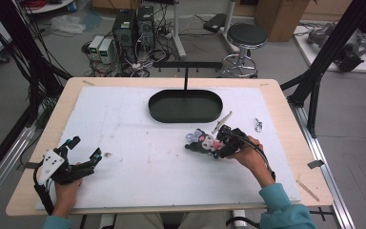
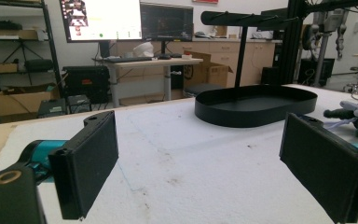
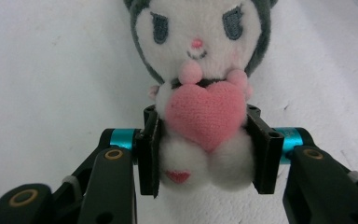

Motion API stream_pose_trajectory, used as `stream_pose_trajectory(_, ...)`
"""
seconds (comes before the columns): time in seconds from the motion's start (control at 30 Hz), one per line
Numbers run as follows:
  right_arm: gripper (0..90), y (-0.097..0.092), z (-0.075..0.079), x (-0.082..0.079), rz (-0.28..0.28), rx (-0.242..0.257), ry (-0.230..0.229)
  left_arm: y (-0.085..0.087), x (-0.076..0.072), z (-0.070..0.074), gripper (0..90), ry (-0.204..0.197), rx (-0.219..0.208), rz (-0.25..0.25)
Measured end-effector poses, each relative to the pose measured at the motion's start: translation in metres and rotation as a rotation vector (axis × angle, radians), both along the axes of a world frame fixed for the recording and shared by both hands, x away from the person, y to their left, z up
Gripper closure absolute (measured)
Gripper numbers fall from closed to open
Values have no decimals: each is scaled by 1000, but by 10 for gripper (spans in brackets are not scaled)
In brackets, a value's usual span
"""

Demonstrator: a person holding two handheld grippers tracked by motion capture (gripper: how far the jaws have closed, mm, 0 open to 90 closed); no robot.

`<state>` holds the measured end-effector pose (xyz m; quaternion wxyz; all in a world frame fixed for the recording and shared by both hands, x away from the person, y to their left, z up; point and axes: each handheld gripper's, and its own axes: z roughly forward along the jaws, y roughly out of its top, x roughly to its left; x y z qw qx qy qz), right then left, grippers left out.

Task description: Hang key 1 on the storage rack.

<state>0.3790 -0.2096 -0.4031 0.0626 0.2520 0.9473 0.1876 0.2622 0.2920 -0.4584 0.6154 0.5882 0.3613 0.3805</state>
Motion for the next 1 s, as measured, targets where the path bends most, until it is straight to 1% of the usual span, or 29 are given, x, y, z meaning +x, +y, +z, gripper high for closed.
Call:
stream_pose_trajectory(0.07,551,-1,1,0,-3,8,-13,0,0,0,118,-2,-1,1)
stream_pose_trajectory(0.13,551,-3,3,0,-4,30,-12,0,0,0,118,-2,-1,1)
stream_pose_trajectory(0.23,551,-5,7,0,-6,73,-22,0,0,0,119,-2,-2,1)
stream_pose_trajectory(0.3,552,-7,10,-1,-11,91,-25,0,0,0,119,-2,-2,1)
stream_pose_trajectory(0.33,552,-7,10,-1,-11,91,-25,0,0,0,119,-2,-1,1)
stream_pose_trajectory(0.37,551,-8,11,-1,-13,99,-37,0,0,0,119,-2,-2,2)
stream_pose_trajectory(0.4,551,-9,12,0,-13,110,-38,0,0,0,119,-2,-1,1)
stream_pose_trajectory(0.57,551,-10,19,1,-34,184,-59,0,0,0,119,-2,-1,1)
stream_pose_trajectory(0.67,550,-10,24,3,-80,249,-61,0,0,0,119,-2,-1,1)
stream_pose_trajectory(0.77,551,-9,30,4,-94,299,-83,0,0,0,118,-3,0,2)
stream_pose_trajectory(0.83,551,-8,34,5,-98,338,-86,0,0,0,119,-2,0,2)
stream_pose_trajectory(1.0,550,-5,45,8,-105,387,-114,0,0,0,119,-2,0,1)
